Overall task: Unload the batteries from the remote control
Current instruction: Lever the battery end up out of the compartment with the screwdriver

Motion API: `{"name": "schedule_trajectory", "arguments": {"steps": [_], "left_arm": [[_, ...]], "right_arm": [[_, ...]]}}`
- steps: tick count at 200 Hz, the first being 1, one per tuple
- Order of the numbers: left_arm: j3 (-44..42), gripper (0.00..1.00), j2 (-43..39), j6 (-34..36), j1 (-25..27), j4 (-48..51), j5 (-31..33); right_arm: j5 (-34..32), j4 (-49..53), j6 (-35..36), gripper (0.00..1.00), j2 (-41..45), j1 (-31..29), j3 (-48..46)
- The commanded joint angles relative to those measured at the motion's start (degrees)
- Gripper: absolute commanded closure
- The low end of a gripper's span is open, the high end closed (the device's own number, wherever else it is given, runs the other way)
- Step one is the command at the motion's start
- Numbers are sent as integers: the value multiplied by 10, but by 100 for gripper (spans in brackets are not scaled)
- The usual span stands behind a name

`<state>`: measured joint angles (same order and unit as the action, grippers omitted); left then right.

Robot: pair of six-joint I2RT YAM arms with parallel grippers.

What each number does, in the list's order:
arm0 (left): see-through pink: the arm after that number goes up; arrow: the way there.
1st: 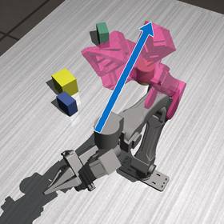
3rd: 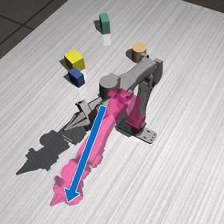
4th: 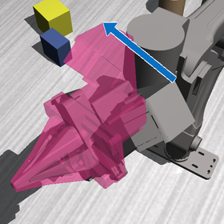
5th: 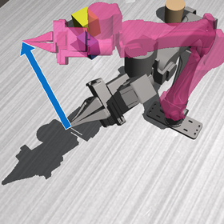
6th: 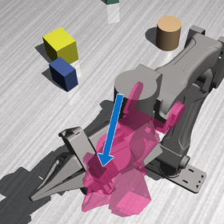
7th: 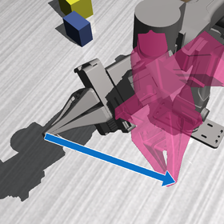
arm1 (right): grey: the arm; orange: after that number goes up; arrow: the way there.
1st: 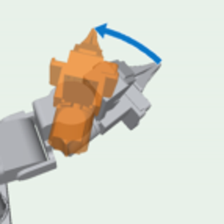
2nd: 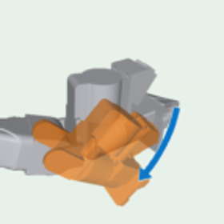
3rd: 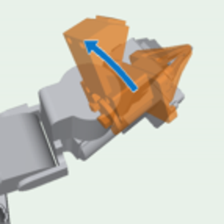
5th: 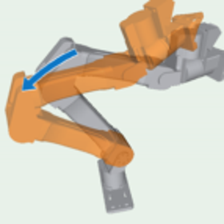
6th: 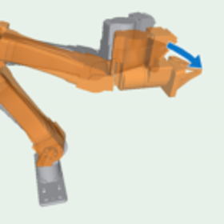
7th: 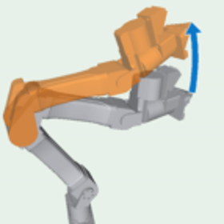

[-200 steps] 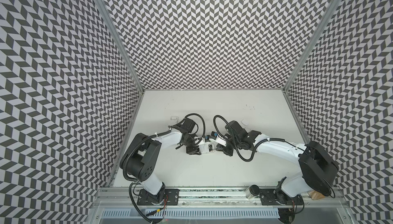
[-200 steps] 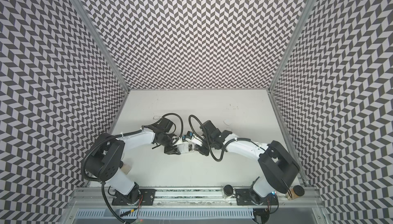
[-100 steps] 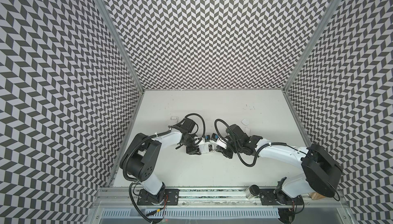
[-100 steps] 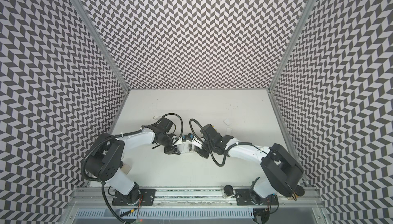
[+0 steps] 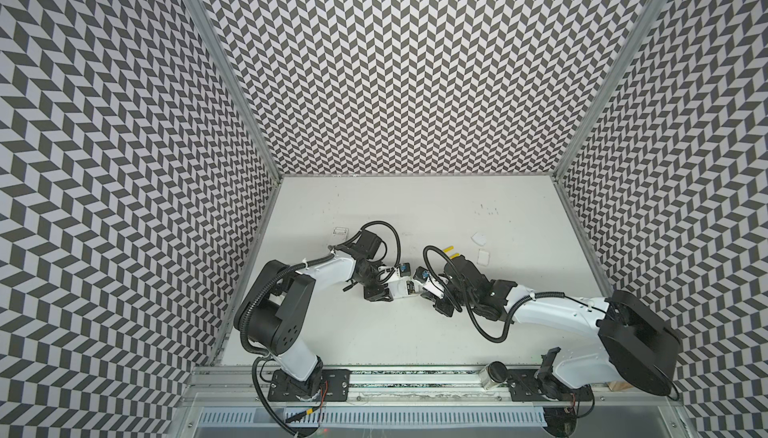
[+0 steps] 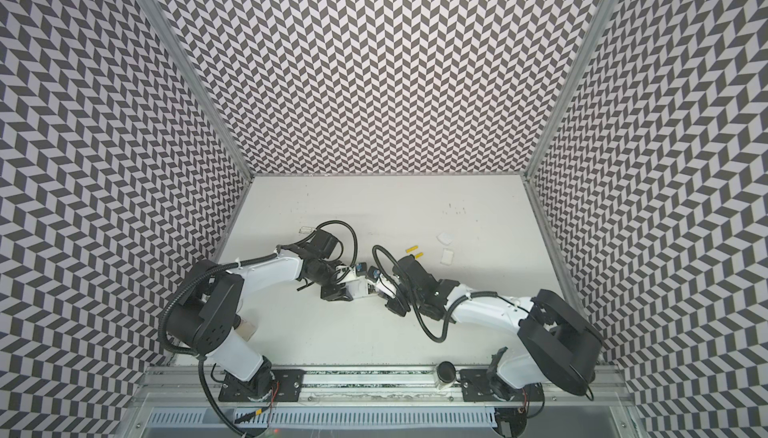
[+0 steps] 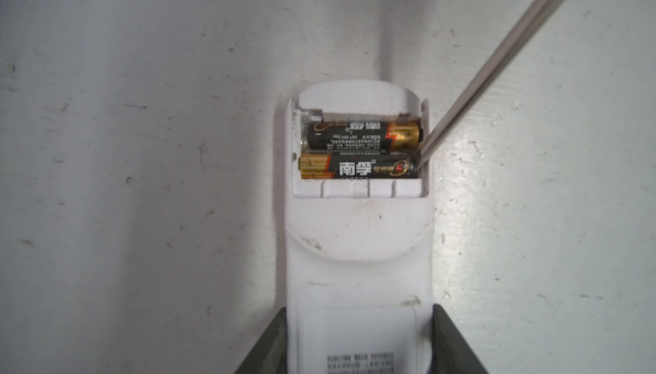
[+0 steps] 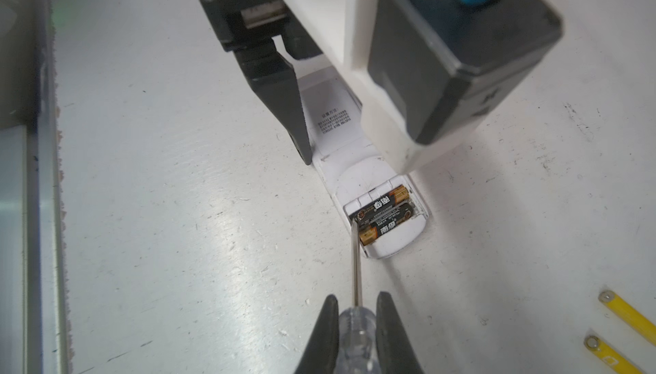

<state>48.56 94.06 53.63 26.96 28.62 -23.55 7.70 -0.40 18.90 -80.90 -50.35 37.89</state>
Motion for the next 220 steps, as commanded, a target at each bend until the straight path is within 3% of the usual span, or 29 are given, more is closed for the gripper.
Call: {"name": "schedule_trajectory", "arguments": {"steps": [1,117,170,220], "left_arm": [[-6,49,18,12,6,40,-14],[-6,48,16,11,7,37,-11],[11,31,16,-9,5,39,-39],[77,21,19,-56,-1,55,-139]], "right_arm": [[-98,-152,-3,100,20,11,3],[-106,-161,-4,100,27,13,-7],[-110,-163,-18,100,39,18,-14],[-94,-160,-40,100,73,43,-34]]}}
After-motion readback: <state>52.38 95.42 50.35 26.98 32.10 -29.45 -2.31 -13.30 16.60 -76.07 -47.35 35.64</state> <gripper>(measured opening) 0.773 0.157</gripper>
